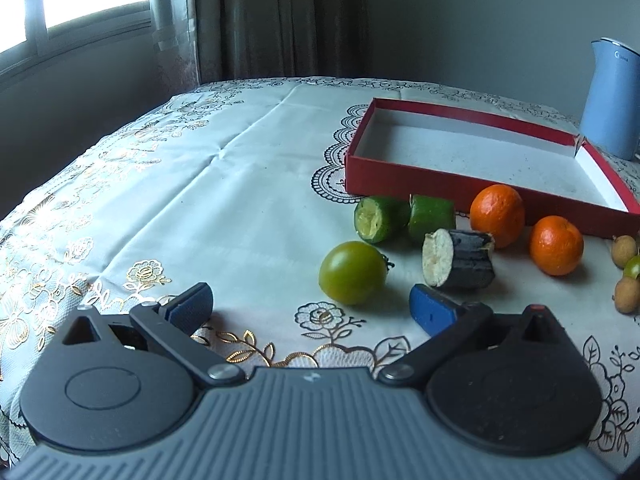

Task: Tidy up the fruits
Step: 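Move the open right gripper down to the small brown longan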

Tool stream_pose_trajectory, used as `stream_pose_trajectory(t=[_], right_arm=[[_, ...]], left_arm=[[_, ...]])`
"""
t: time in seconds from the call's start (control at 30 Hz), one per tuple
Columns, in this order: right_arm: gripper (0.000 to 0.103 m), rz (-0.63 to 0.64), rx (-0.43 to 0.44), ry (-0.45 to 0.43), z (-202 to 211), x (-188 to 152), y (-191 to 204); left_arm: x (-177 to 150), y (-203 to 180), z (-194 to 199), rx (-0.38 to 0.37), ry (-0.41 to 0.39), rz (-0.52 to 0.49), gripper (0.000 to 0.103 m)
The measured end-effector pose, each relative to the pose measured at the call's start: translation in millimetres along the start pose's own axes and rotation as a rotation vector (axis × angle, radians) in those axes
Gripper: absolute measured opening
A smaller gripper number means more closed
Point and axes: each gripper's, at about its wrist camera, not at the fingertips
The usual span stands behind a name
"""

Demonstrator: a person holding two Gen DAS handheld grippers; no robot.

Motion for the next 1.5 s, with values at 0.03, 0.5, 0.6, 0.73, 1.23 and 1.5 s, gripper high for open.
stream_pose_trajectory(t=[0.03, 0.5, 0.6, 0.73, 1.23, 1.5], right_arm=[[0.103, 0.000, -0.001, 0.001, -0.3, -0.1, 0.3], [0.103, 0.008, -0.003, -0.008, 0.7, 0.6, -1.0], [0.103, 0.013, -0.004, -0.007, 0.5, 0.9, -1.7], [0.103, 0.013, -0.008, -0.002, -1.3, 1.5, -3.2], [0.103, 0.046, -0.022, 0.009, -2.1, -2.1, -17.3], [0.034, 0.090, 0.008, 0.101, -9.6, -3.5, -31.0]], left_arm=[[-0.1, 0.1, 0.5, -0.002, -0.001, 0.000, 0.103], [1.3, -0.1, -0.8, -0.003, 0.004, 0.005, 0.103], [3.7, 0.0, -1.0, -0.014, 0.001, 0.009, 0.103], [7.7, 0.2, -3.4, -0.025, -0.015, 0.017, 0.103], [5.4, -1.8, -8.8, -0.051, -0.004, -0.016, 0.103], [5.2, -0.6, -7.8, -0.065, -0.007, -0.012, 0.103]])
Point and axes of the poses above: each gripper's, at about its wrist camera, not at the fingertips, and z roughly against the way its jaws point, y to its left, x to its top, and after that the axes turned 14 degrees about -x, right-handed
